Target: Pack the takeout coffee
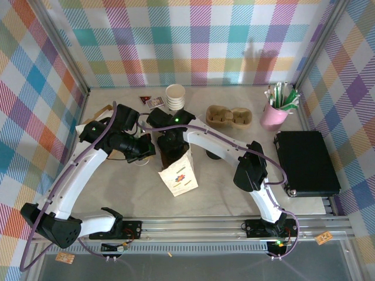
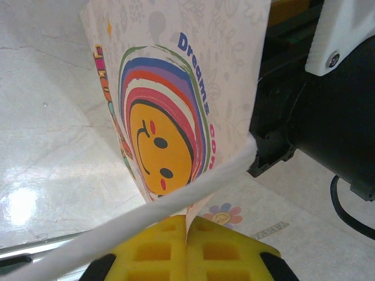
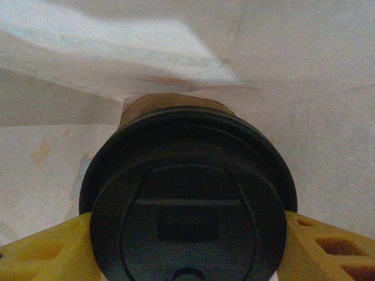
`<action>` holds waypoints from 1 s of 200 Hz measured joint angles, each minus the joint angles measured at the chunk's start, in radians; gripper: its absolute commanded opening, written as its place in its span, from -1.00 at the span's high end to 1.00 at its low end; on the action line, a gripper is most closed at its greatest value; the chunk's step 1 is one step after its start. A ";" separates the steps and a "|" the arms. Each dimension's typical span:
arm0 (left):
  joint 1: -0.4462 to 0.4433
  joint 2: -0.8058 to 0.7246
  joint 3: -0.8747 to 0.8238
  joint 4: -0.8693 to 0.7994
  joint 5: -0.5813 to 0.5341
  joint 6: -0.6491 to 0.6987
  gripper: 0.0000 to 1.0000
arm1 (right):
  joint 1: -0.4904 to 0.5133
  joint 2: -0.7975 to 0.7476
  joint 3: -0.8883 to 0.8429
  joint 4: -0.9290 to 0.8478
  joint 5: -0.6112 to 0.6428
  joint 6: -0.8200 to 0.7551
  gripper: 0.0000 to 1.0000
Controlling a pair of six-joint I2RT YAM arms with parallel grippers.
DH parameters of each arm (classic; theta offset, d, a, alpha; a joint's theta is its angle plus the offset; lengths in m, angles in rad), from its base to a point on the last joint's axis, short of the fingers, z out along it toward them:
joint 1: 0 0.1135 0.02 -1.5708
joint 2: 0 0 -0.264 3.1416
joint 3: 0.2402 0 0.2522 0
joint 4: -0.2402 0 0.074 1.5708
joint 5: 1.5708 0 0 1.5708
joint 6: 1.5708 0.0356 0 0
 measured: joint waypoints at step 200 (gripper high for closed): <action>-0.028 -0.019 0.002 0.000 -0.081 -0.039 1.00 | -0.006 0.132 0.201 -0.147 -0.016 -0.025 0.10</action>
